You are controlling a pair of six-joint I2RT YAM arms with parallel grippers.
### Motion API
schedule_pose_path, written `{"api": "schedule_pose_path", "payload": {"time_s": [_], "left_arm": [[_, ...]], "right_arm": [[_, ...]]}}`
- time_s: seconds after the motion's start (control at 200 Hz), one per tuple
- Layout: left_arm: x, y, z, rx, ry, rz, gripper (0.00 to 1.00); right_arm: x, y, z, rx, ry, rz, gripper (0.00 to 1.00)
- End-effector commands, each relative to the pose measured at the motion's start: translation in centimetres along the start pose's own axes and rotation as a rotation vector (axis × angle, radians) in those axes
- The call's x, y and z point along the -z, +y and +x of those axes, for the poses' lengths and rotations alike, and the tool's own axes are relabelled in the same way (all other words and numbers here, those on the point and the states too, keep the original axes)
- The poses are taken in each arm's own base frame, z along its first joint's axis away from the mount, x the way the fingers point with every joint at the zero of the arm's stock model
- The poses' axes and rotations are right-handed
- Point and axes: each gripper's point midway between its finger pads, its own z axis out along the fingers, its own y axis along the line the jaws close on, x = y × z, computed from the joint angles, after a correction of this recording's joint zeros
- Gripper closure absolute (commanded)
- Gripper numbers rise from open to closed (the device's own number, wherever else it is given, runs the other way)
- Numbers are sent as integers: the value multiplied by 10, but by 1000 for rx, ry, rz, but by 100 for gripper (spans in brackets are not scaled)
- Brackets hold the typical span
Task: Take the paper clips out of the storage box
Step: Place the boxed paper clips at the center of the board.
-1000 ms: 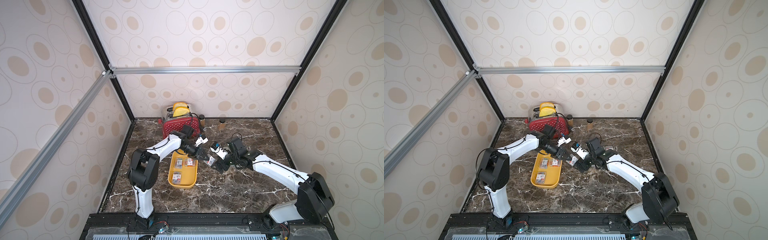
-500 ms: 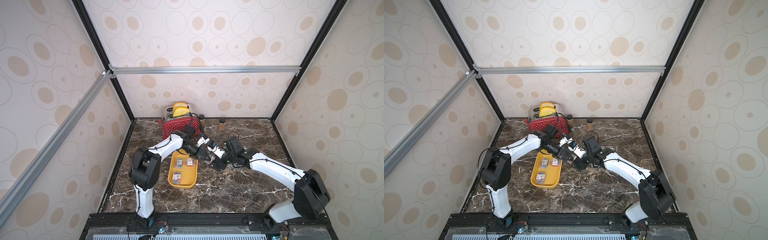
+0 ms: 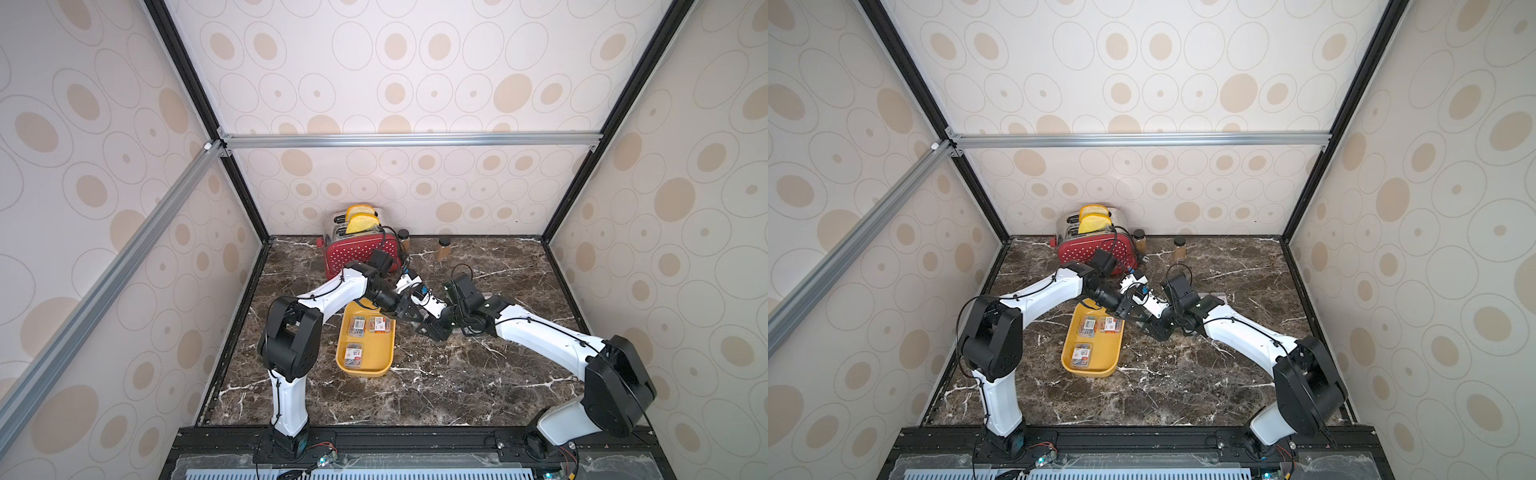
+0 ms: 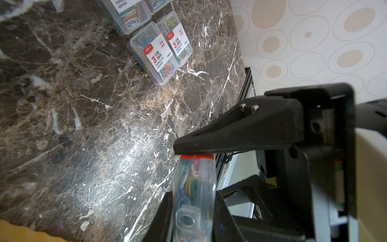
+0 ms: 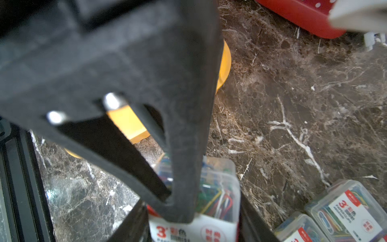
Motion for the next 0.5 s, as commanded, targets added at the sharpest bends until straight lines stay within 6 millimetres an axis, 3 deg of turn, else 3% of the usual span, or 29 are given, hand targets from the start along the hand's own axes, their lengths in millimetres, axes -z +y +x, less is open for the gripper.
{"api": "schedule_pose_path", "payload": {"time_s": [0.0, 0.2, 0.32, 0.496], "left_arm": [[4, -18, 0, -29, 8, 34, 74], [16, -18, -11, -30, -64, -13, 29], [37, -23, -31, -53, -195, -49, 20], [71, -26, -47, -51, -328, -114, 18]], "right_arm": [[11, -16, -13, -27, -22, 85, 65], [24, -29, -3, -107, 13, 145, 74], [37, -46, 16, -219, 74, 186, 76], [67, -80, 54, -422, 150, 273, 76]]}}
